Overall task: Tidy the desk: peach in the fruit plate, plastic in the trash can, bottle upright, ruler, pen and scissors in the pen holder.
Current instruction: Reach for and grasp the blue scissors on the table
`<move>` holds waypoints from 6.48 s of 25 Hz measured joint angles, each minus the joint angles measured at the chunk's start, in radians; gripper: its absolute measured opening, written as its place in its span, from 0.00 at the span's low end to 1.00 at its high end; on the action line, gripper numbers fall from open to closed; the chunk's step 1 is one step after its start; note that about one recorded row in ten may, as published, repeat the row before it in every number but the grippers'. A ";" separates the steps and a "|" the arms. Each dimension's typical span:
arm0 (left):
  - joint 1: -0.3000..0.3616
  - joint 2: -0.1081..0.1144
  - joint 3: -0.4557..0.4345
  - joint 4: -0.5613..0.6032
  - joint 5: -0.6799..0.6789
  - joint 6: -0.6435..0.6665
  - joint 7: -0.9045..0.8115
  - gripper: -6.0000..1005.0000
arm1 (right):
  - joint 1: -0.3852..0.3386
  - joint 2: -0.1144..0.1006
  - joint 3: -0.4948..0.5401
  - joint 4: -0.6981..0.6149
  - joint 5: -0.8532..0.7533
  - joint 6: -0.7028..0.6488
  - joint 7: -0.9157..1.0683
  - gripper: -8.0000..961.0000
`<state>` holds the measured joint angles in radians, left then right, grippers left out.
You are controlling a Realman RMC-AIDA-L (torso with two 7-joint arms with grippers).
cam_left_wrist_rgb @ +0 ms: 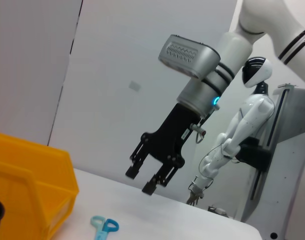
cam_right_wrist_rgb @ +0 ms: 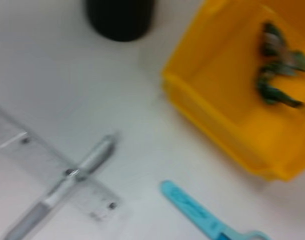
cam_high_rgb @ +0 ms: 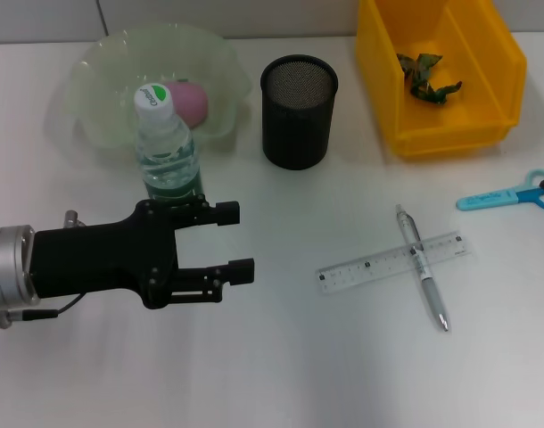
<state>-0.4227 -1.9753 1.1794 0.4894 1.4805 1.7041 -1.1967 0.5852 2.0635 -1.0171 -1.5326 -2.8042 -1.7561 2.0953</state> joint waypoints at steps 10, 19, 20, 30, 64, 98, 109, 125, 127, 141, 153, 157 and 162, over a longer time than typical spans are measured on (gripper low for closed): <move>-0.010 0.000 0.001 0.004 0.000 0.032 -0.052 0.78 | 0.148 -0.109 0.141 0.406 0.065 0.052 -0.430 0.63; -0.011 -0.003 -0.008 0.013 -0.001 0.034 -0.097 0.78 | 0.303 -0.148 0.128 0.699 -0.006 0.160 -0.638 0.65; -0.011 -0.004 -0.009 0.012 -0.003 0.033 -0.099 0.78 | 0.312 -0.145 0.122 0.718 -0.008 0.167 -0.650 0.65; -0.002 -0.029 -0.053 0.005 -0.003 0.025 -0.109 0.78 | 0.331 -0.095 -0.009 0.791 -0.020 0.291 -0.700 0.67; 0.010 -0.037 -0.077 0.005 -0.002 0.024 -0.124 0.78 | 0.273 -0.089 0.055 0.851 -0.013 0.557 -0.697 0.49; 0.012 -0.039 -0.076 0.012 -0.002 0.028 -0.124 0.78 | 0.220 -0.075 0.057 0.751 -0.007 0.454 -0.704 0.49; 0.000 -0.038 -0.076 0.012 -0.002 0.028 -0.120 0.78 | 0.127 -0.077 0.103 0.468 0.092 0.158 -0.748 0.49; -0.011 -0.046 -0.075 0.012 -0.002 0.033 -0.125 0.78 | 0.243 -0.092 0.072 0.693 0.017 0.196 -0.851 0.49; -0.011 -0.046 -0.075 0.009 -0.002 0.033 -0.126 0.78 | 0.252 -0.091 0.050 0.723 0.015 0.225 -0.851 0.49; -0.011 -0.049 -0.077 0.005 -0.002 0.028 -0.128 0.78 | 0.303 -0.089 -0.008 0.839 -0.021 0.335 -0.850 0.49; -0.011 -0.056 -0.076 0.012 -0.002 0.026 -0.141 0.78 | 0.329 -0.090 -0.009 0.876 -0.064 0.354 -0.845 0.44; -0.011 -0.057 -0.077 0.012 -0.002 0.026 -0.141 0.78 | 0.336 -0.090 -0.009 0.887 -0.076 0.365 -0.845 0.43; -0.011 -0.059 -0.076 0.012 -0.002 0.026 -0.141 0.78 | 0.343 -0.089 -0.009 0.888 -0.078 0.366 -0.845 0.42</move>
<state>-0.4341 -2.0341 1.1029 0.5017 1.4787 1.7301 -1.3378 0.9279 1.9744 -1.0260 -0.6448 -2.8819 -1.3896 1.2500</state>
